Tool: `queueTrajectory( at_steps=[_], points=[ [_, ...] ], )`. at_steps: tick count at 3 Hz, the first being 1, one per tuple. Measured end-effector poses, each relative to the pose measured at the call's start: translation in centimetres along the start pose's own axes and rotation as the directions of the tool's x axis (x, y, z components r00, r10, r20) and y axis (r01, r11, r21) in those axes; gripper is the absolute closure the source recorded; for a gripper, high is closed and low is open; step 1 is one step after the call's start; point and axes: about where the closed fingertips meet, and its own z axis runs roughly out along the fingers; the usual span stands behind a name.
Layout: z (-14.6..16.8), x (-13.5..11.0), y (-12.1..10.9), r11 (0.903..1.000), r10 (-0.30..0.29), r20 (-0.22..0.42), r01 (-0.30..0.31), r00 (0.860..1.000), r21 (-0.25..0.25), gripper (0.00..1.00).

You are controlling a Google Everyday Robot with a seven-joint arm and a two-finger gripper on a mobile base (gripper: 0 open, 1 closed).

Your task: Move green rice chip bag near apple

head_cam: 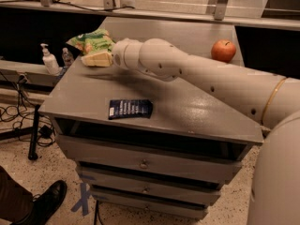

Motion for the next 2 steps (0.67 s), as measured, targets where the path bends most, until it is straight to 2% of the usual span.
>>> queueTrajectory(
  at_steps=[1, 2],
  points=[
    [2.25, 0.09, 0.70, 0.9998, 0.014, 0.005, -0.014, 1.000, -0.017, 0.17],
    [2.97, 0.24, 0.76, 0.9997, 0.018, 0.005, -0.018, 1.000, -0.017, 0.40]
  ],
)
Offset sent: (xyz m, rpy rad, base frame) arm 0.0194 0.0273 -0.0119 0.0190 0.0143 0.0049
